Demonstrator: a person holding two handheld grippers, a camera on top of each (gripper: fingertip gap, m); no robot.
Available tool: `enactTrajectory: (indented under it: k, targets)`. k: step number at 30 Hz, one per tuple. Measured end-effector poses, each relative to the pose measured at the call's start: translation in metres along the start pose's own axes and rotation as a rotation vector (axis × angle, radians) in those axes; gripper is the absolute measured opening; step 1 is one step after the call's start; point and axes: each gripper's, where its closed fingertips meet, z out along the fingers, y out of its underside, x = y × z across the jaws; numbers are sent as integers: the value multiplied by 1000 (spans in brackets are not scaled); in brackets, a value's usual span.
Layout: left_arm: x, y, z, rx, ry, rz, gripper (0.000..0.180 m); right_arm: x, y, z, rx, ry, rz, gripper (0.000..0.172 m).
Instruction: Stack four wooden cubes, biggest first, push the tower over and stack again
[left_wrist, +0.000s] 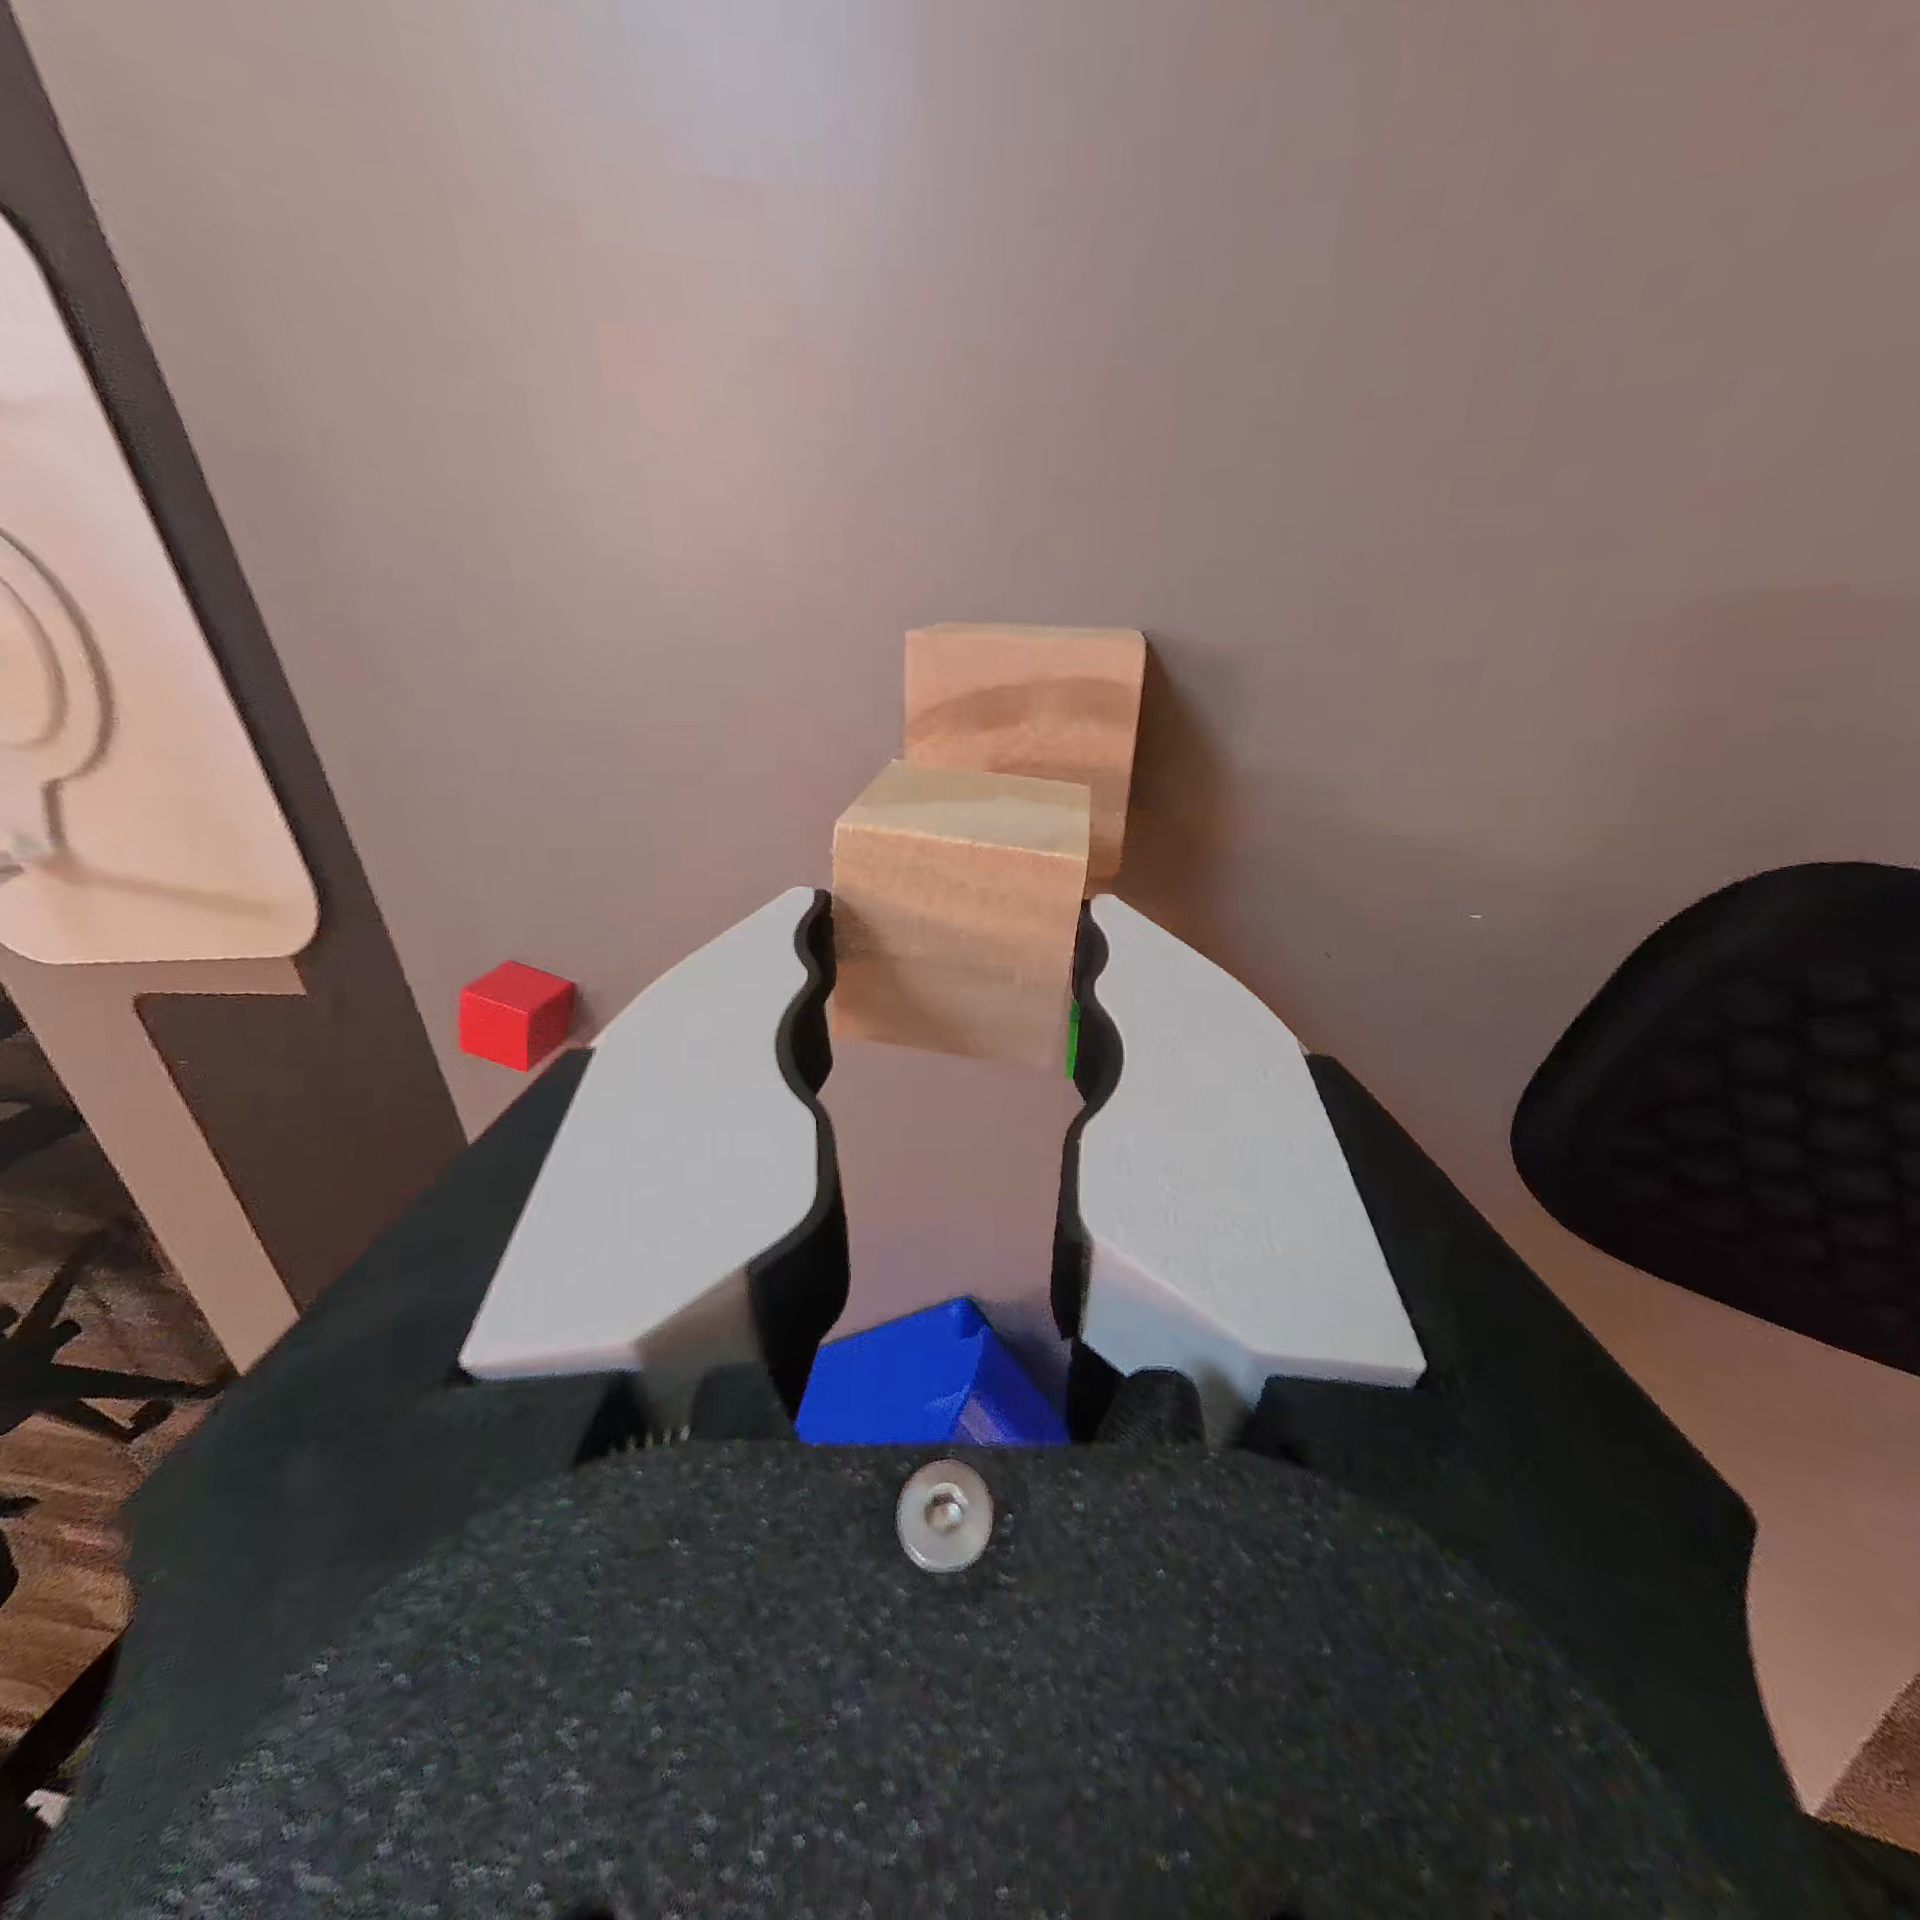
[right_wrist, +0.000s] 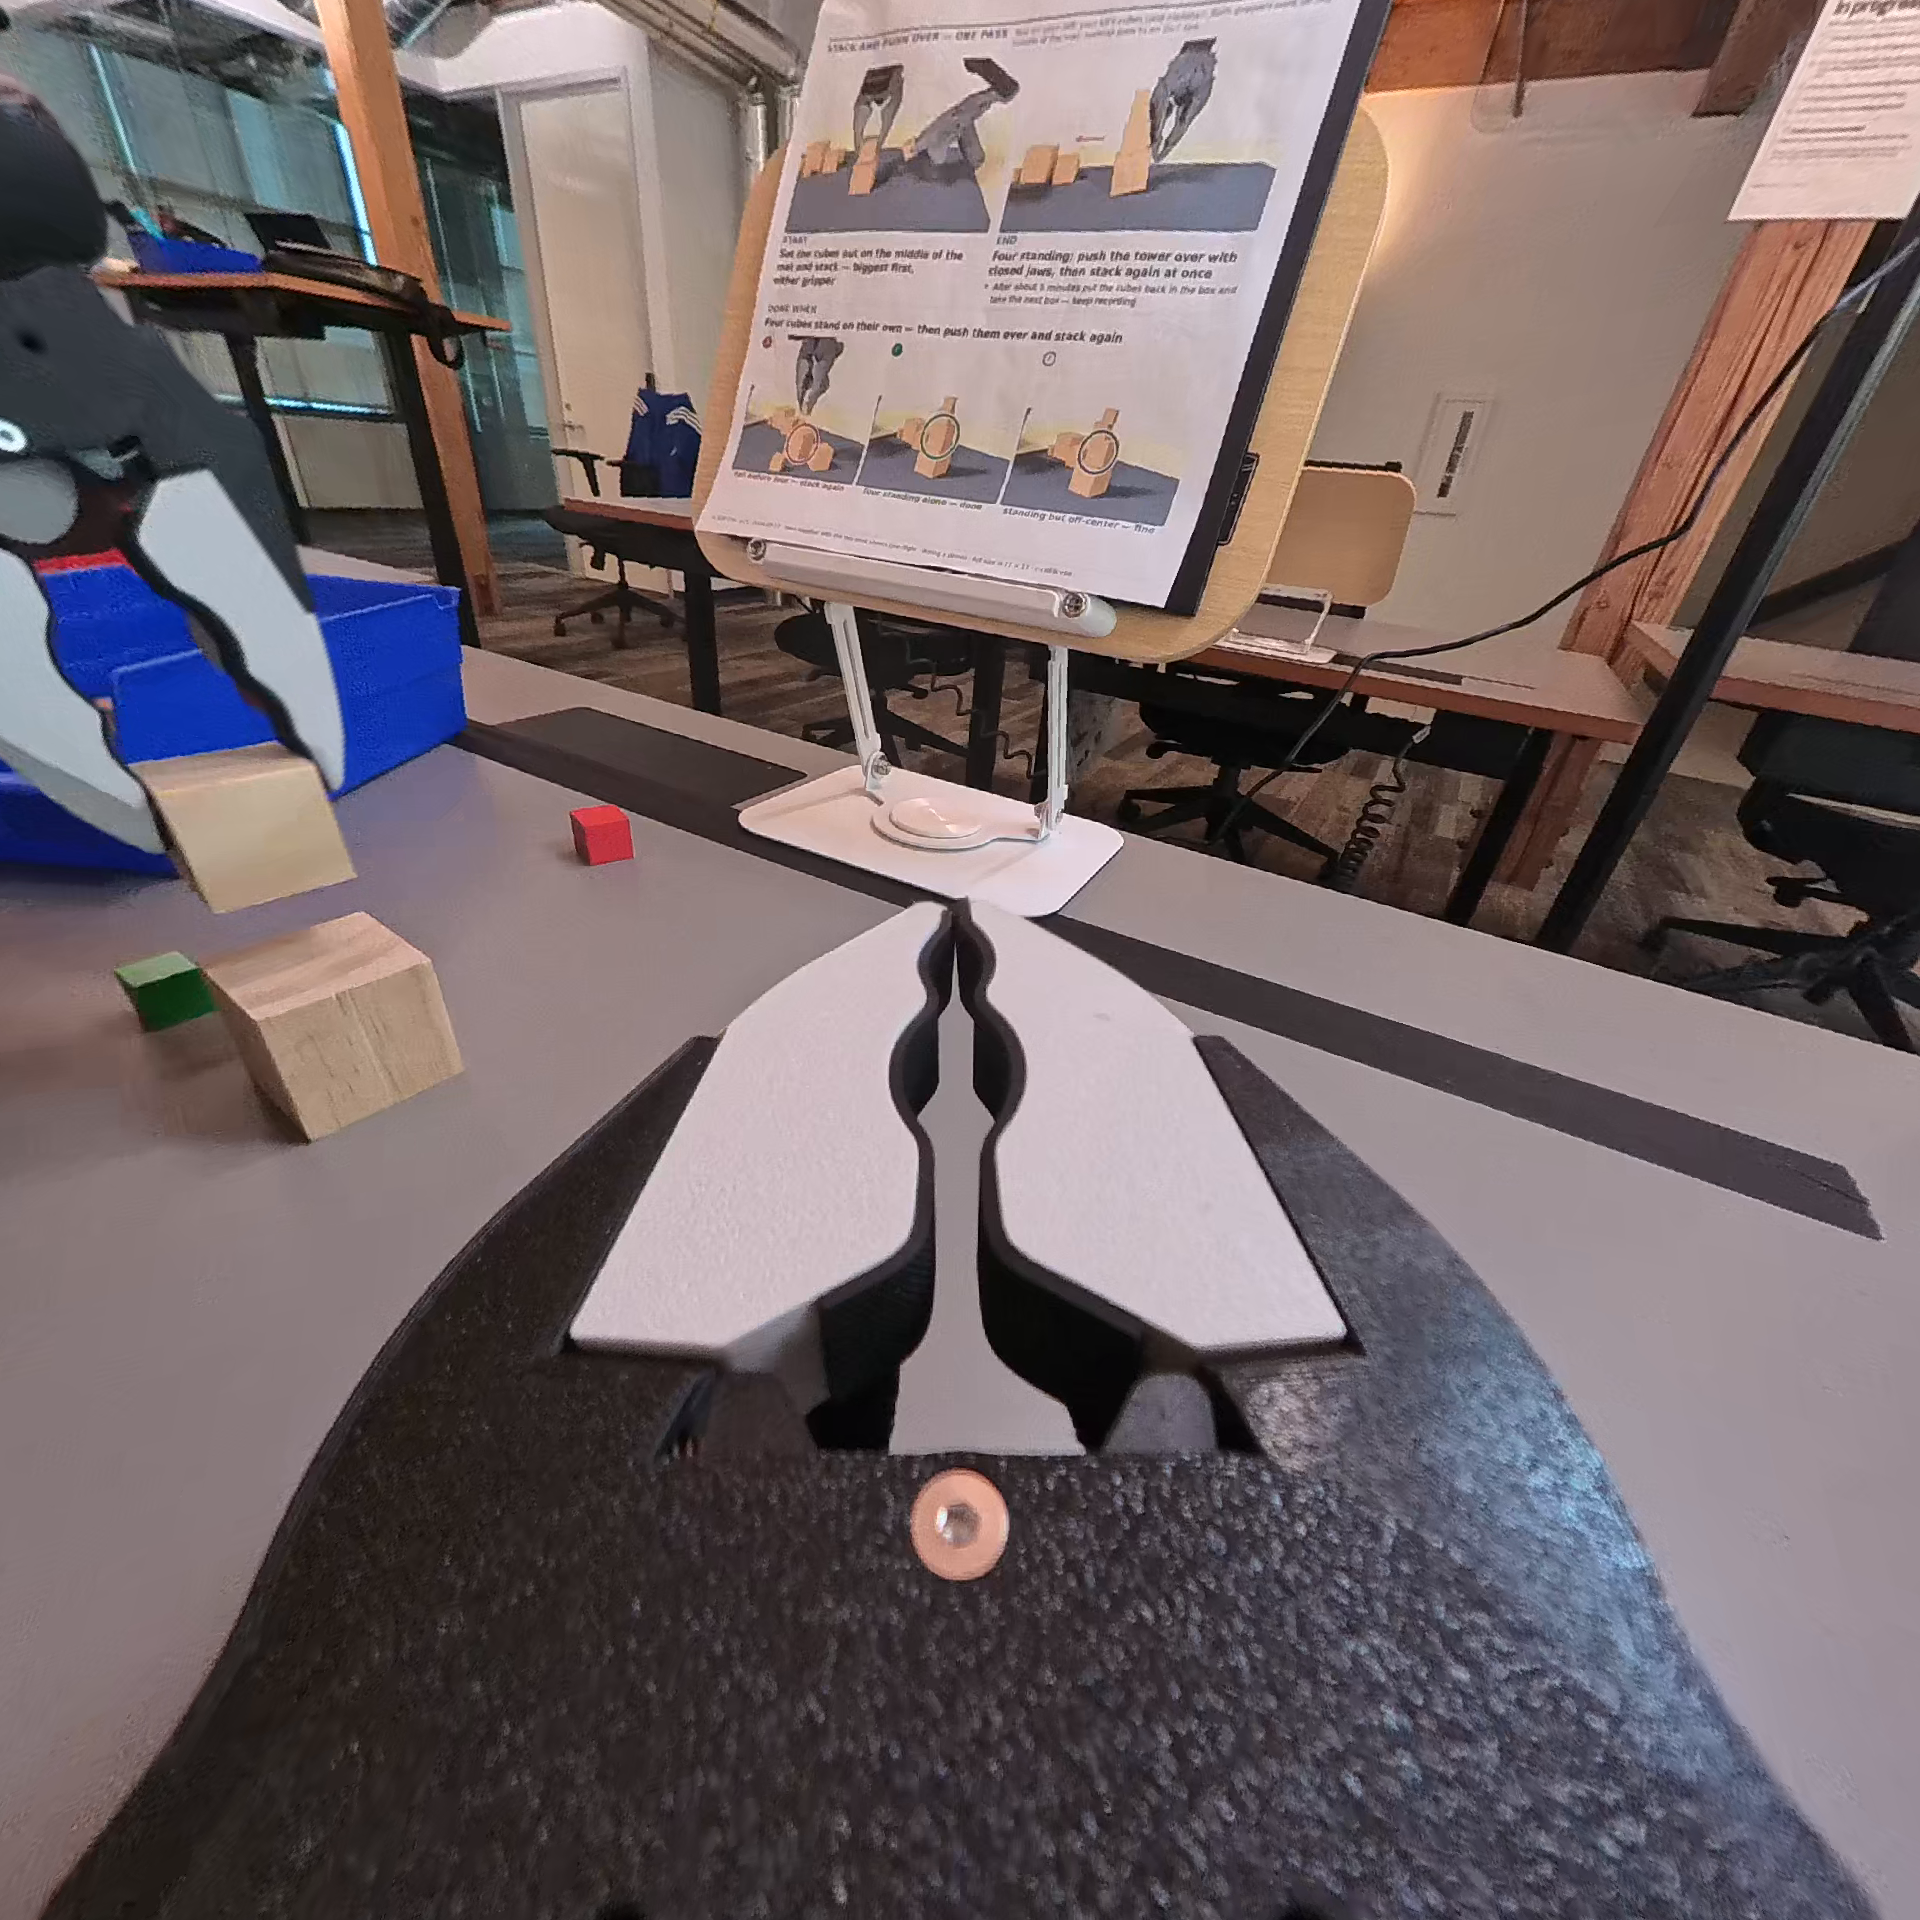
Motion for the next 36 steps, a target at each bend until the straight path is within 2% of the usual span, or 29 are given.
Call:
enactTrajectory:
  k: [15, 22, 26, 36]
  targets:
    - [16, 4, 22, 3, 27, -21, 44, 0, 4, 1, -9, -18, 49, 0]
    - [17, 4, 22, 16, 22, -30, 45, -1, 4, 1, -9, -24, 53, 0]
    - [17, 3, 19, 31, 11, -21, 52, -2, 4, 1, -10, -27, 52, 0]
    - [18, 6, 10, 21, 35, -28, 58, -4, 3, 2, -14, -41, 52, 0]
